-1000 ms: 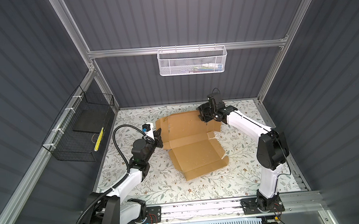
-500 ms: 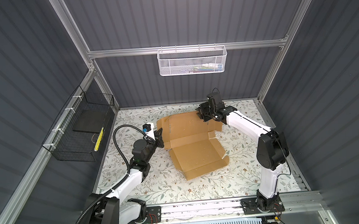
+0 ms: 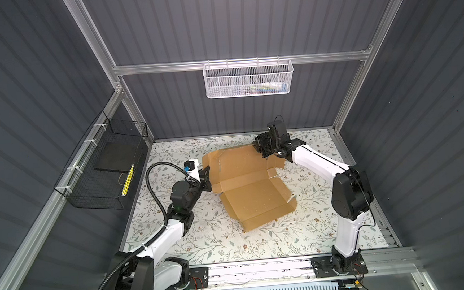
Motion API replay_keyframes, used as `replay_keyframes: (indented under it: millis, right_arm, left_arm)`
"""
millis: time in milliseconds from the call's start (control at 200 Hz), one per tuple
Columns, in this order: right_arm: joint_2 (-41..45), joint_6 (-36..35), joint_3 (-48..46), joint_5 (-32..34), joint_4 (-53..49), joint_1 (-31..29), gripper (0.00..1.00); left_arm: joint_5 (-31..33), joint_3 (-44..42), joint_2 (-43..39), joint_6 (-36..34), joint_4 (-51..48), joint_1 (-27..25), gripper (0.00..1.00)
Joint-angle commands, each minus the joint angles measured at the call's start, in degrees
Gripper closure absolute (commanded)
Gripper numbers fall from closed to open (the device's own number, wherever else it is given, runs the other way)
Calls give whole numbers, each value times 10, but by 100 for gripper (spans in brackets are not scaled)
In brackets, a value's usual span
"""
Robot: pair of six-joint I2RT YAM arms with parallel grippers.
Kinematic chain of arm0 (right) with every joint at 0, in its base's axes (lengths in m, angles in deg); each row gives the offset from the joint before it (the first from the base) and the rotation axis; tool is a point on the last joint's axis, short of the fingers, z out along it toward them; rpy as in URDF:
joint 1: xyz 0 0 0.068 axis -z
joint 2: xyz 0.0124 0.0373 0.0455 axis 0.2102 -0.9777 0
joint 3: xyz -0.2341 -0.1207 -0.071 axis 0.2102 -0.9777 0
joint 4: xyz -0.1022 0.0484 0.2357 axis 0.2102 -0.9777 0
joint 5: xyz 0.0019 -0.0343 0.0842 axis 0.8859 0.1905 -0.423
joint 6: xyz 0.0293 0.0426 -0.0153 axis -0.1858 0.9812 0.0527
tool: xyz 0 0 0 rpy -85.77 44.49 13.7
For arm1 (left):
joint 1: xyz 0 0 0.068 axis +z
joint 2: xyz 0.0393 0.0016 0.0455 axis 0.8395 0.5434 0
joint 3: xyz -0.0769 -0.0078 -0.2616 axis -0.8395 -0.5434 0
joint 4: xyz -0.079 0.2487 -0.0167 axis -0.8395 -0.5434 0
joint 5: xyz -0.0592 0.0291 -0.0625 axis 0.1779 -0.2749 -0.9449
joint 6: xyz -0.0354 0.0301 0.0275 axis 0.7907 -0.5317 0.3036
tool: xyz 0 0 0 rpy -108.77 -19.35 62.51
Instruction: Fold the paper box
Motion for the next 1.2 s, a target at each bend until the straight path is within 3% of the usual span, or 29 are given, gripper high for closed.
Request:
replay_keyframes:
  millis: [0,135,615,931,1196]
  right_arm:
    - [-4,10,-15,-6,24,-5,87]
    - [-2,14,-21,-6,38,-4,89]
    - [3,28,-54,-8,115,-5,92]
    - [29,11,-101,-19,164,-6,92]
    - [34,7,-165,-45,245,-9,93]
  left_arm:
    - [6,-6,-19,11,7,-4,100]
    - [9,-10,-29,11,-11,-4,98]
    - [33,-30,-79,21,-81,-4,76]
    - [98,-11,-143,38,-198,-3,64]
    - [110,42,-119,58,-321,-3,63]
